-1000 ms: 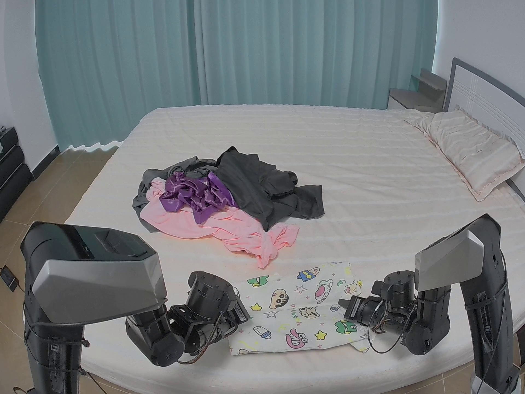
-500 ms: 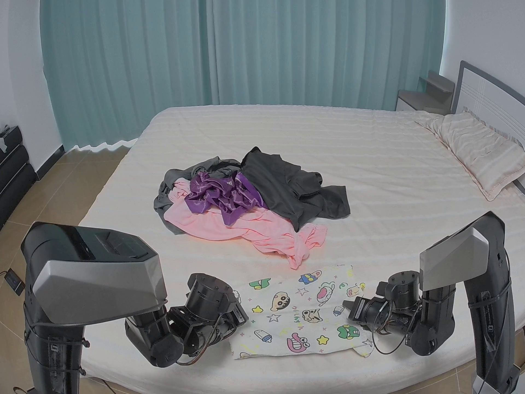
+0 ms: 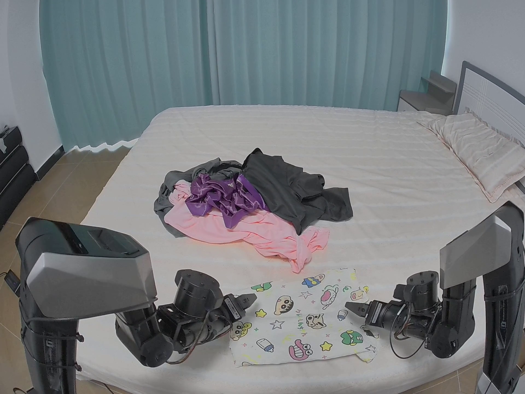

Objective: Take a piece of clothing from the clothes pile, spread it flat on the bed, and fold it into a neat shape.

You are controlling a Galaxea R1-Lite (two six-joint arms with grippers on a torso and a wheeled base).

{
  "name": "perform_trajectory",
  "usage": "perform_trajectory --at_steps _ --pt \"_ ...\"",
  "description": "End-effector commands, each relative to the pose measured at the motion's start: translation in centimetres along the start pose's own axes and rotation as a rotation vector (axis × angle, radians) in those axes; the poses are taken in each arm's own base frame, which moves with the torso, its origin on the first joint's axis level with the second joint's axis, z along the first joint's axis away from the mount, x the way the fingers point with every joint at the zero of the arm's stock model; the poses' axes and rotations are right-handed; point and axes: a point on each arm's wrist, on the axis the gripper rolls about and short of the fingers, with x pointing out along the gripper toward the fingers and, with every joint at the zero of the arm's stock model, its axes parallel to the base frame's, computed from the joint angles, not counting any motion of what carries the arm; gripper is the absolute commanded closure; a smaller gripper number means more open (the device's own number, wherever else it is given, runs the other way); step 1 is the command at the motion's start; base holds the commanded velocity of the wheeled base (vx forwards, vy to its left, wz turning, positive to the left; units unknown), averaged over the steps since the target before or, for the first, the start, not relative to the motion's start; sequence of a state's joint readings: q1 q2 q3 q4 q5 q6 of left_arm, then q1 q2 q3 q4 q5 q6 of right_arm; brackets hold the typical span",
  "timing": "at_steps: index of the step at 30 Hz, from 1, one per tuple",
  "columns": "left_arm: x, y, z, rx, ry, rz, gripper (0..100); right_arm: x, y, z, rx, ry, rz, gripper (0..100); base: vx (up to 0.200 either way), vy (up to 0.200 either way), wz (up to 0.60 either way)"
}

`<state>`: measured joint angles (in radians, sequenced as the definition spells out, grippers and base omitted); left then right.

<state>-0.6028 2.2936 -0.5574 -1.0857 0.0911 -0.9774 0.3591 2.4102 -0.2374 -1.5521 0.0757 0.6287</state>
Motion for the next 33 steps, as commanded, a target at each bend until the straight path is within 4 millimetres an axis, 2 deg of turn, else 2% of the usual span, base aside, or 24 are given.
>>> perform_trajectory --at_steps 1,5,16,17,30,33 --pt "-2.0 0.2 2.6 -0.128 0.016 -0.106 0 -3.3 0.2 0.4 0.002 0.011 0.018 0 0.000 0.000 0.00" --pt "-2.6 0.3 4.1 -0.209 0.032 -0.155 0 -4.9 -0.1 -0.8 -0.014 0.110 0.040 0 0.000 0.000 0.00" --pt "-2.2 0.6 4.3 -0.214 0.024 -0.149 0 -5.0 -0.5 -2.8 -0.061 0.230 0.037 0 0.000 0.000 0.00" --pt "-2.2 0.6 4.3 -0.214 0.024 -0.149 0 -5.0 -0.5 -2.8 -0.061 0.232 0.040 100 0.000 0.000 0.00" --pt "-2.1 0.6 4.3 -0.211 0.024 -0.148 0 -5.7 -1.1 -3.1 -0.089 0.299 -0.021 100 0.000 0.000 0.00" --pt "-2.1 0.6 4.2 -0.209 0.025 -0.148 0 -6.1 -1.3 -2.6 -0.115 0.289 -0.034 100 0.000 0.000 0.00"
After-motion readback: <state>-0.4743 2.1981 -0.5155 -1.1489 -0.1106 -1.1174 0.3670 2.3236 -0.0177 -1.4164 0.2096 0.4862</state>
